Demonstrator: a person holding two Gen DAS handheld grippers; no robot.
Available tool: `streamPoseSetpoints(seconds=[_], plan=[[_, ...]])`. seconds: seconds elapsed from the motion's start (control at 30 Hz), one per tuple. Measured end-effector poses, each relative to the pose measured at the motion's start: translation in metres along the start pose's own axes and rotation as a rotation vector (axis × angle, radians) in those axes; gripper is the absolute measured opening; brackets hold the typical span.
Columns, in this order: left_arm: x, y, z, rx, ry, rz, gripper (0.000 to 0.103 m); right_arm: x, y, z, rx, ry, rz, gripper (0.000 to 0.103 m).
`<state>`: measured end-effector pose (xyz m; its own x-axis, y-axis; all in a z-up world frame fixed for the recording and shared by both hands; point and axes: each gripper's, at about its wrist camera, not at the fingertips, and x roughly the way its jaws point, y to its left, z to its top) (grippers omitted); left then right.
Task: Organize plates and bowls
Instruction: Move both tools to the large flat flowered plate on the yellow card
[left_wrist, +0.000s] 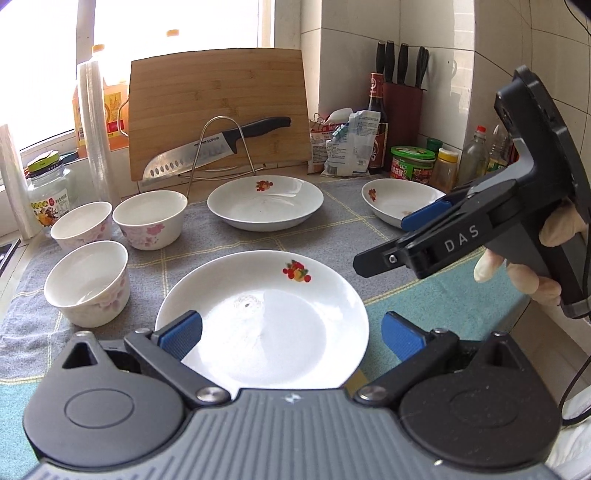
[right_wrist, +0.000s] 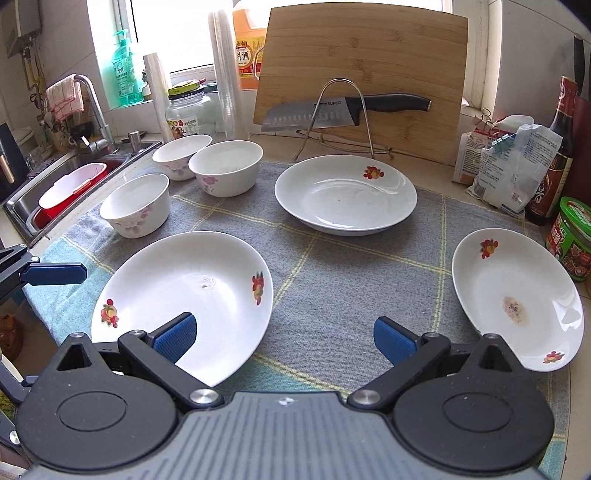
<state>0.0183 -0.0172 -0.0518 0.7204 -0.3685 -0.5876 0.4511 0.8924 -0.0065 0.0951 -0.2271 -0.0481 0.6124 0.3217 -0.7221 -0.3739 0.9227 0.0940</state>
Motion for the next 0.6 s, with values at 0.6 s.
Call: streamPoseSetpoints(seconds=[0.6], plan=[[0.012, 0.036, -0.044, -0.023, 0.162, 0.026, 0.102, 0.030, 0.021, -0.002, 0.040, 0.094, 0.073, 0.103]])
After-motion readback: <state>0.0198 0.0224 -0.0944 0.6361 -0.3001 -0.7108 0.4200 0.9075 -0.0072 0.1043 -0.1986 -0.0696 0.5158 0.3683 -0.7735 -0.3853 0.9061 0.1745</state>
